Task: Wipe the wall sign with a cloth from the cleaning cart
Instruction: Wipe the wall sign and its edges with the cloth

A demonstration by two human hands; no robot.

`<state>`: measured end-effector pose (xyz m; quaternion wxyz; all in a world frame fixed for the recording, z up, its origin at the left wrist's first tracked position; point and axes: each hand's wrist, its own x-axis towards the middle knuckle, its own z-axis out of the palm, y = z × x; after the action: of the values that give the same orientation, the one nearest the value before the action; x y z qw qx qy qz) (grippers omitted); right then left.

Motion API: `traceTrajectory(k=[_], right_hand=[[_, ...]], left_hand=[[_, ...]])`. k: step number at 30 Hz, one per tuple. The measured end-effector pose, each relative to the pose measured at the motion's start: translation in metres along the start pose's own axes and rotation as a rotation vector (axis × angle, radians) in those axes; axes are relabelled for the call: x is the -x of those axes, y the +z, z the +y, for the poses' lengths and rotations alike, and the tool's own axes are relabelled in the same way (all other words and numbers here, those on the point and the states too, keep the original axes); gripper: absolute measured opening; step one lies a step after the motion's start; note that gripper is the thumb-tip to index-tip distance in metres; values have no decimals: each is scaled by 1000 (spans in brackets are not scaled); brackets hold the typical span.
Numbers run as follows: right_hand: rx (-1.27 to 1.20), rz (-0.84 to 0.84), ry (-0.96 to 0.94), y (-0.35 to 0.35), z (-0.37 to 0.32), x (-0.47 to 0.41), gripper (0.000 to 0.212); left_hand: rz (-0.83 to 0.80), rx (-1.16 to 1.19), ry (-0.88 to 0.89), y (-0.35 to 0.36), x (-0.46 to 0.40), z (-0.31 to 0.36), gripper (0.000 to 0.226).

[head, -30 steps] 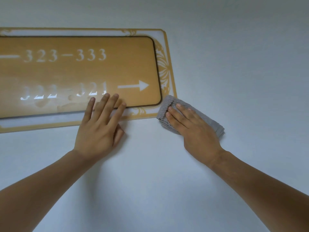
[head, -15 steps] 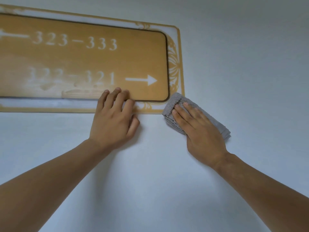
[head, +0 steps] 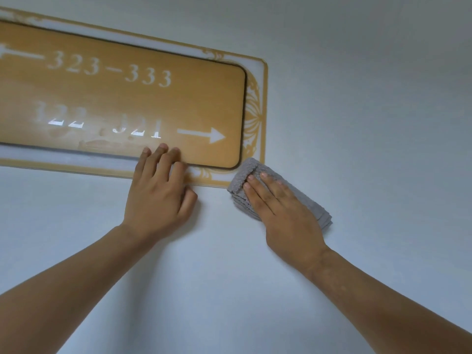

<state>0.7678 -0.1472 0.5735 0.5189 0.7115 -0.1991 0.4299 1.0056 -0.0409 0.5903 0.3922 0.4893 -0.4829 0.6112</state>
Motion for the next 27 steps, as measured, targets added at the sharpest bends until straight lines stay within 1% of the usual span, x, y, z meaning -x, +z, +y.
traceTrajectory(k=[2, 4, 7, 12, 15, 19, 22, 25, 27], right_hand=[[-10, 4, -11, -2, 8, -2, 73], [-19, 2, 19, -6, 18, -3, 76], [-34, -8, 88, -11, 34, -8, 78], [-30, -26, 109, -15, 36, -13, 80], [-54, -32, 113, -14, 34, -12, 79], [-25, -48, 92, -15, 31, -9, 68], [1, -60, 89, -15, 31, -11, 62], [120, -133, 41, -21, 35, -14, 61], [138, -160, 52, -30, 35, -15, 60]], left_hand=[[14, -1, -51, 3, -4, 7, 40], [31, -13, -68, 6, -7, 7, 39], [54, -22, -53, 8, -8, 5, 36], [67, -17, -44, 6, -7, 6, 34], [73, 1, -40, 7, -6, 4, 36], [74, 20, -33, 8, -3, 2, 37], [16, 3, -41, 6, 0, 3, 42], [-91, -56, -85, -4, 7, 12, 49], [-161, -103, -114, -15, 6, 23, 44]])
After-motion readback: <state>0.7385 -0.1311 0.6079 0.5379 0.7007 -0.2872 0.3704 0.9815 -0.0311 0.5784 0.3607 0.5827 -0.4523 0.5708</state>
